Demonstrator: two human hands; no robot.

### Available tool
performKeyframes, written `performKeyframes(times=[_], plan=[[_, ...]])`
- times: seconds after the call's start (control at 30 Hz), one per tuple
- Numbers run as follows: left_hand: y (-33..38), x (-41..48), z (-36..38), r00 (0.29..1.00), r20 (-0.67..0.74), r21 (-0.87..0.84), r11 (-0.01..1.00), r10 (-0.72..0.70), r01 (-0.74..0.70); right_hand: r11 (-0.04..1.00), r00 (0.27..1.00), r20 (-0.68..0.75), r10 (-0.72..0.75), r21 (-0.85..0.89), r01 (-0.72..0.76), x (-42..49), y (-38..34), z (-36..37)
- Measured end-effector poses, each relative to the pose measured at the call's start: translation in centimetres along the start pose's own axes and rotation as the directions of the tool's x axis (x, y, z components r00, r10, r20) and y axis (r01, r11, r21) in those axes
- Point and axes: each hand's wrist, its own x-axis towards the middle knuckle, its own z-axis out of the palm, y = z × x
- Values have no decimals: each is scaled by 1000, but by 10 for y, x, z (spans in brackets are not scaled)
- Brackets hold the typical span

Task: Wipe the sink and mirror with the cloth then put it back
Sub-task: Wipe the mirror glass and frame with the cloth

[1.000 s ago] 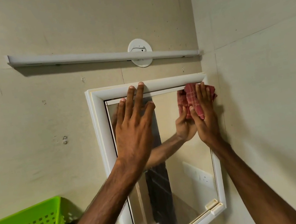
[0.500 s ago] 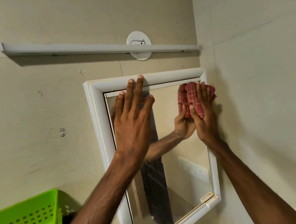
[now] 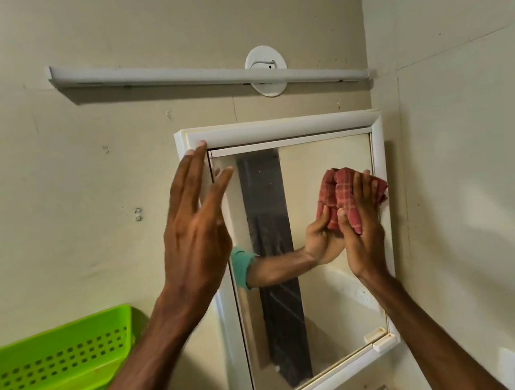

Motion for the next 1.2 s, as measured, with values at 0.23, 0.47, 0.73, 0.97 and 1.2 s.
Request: performKeyframes(times=[0.23,0.47,0.73,0.97,1.2], plan=[[-6,-16,-8,980,-16,-116,973,-201,197,969,959,155,-237,-41,246,-57,-68,51],[-4,-26,0,952,-36,-277,918,-304,283,963,934,255,-248,-36,266,-30,-36,14],[1,-26,5,936,-53,-366,879,-347,305,990,985,122,-122,-52,129,-55,-63,42],[-3,-24,-7,915,11,-511,784,-404,353,914,824,431,-367,4,405,-77,-85,45],[1,-24,-11,903,29,-544,751,-429,374,995,981,166,-102,-4,104,-68,-75,43]])
